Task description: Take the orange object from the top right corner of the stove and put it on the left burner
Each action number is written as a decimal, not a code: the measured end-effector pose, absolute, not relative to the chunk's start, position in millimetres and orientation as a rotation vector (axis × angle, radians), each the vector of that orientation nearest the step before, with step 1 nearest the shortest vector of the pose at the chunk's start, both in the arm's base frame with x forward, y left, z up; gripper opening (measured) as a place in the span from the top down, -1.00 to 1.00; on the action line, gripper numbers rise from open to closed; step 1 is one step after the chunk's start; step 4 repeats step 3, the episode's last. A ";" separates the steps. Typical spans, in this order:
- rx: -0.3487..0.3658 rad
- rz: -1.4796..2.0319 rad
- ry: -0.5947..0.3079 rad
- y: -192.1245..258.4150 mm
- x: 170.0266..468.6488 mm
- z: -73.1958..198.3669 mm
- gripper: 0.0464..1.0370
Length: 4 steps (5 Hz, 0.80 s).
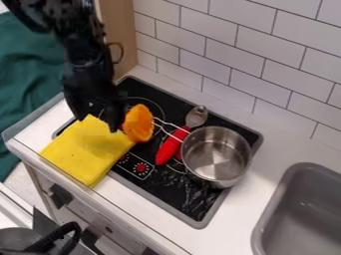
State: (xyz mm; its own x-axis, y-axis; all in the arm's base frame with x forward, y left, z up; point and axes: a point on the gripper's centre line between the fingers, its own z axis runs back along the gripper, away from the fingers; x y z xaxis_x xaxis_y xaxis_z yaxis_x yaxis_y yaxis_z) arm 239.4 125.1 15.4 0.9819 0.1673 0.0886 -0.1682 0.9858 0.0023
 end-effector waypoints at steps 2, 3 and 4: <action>0.030 0.112 -0.121 101.9 269.1 41.3 -0.93; 0.046 0.089 -0.134 96.2 281.4 47.8 -0.93; 0.046 0.089 -0.134 96.2 281.4 47.8 -0.93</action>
